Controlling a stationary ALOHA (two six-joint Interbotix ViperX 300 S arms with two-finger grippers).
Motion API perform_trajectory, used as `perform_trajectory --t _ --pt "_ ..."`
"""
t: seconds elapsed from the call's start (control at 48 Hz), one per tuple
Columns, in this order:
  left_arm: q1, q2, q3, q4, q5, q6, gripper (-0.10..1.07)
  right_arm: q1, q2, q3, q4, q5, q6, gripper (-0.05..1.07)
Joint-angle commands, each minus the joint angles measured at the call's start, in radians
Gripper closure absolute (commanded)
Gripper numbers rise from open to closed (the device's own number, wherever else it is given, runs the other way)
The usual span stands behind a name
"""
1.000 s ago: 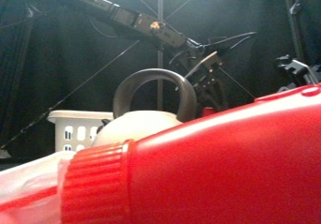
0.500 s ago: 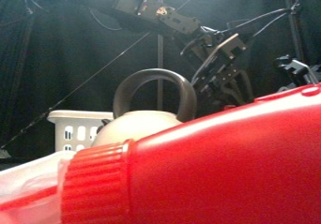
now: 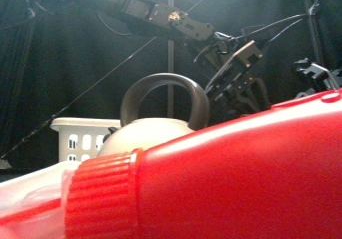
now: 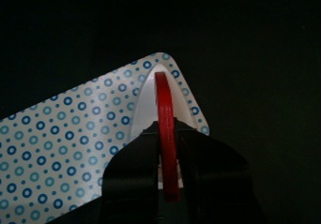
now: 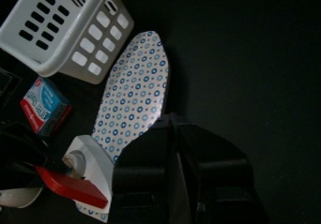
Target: Iron the board
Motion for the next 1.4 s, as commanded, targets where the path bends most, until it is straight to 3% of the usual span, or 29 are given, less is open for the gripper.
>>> perform_trajectory --t 0.0,0.375,1.375 --pt "0.021 -0.014 -0.014 0.002 0.000 -0.002 0.52 -0.003 0.006 -0.014 -0.002 -0.006 -0.002 0.56" --pt "0.054 -0.029 0.018 0.002 0.005 0.000 0.52 -0.003 0.008 -0.014 -0.002 -0.006 -0.002 0.56" --pt "0.275 -0.055 0.081 0.000 0.005 0.002 0.52 -0.003 0.006 -0.012 -0.002 -0.006 -0.003 0.56"
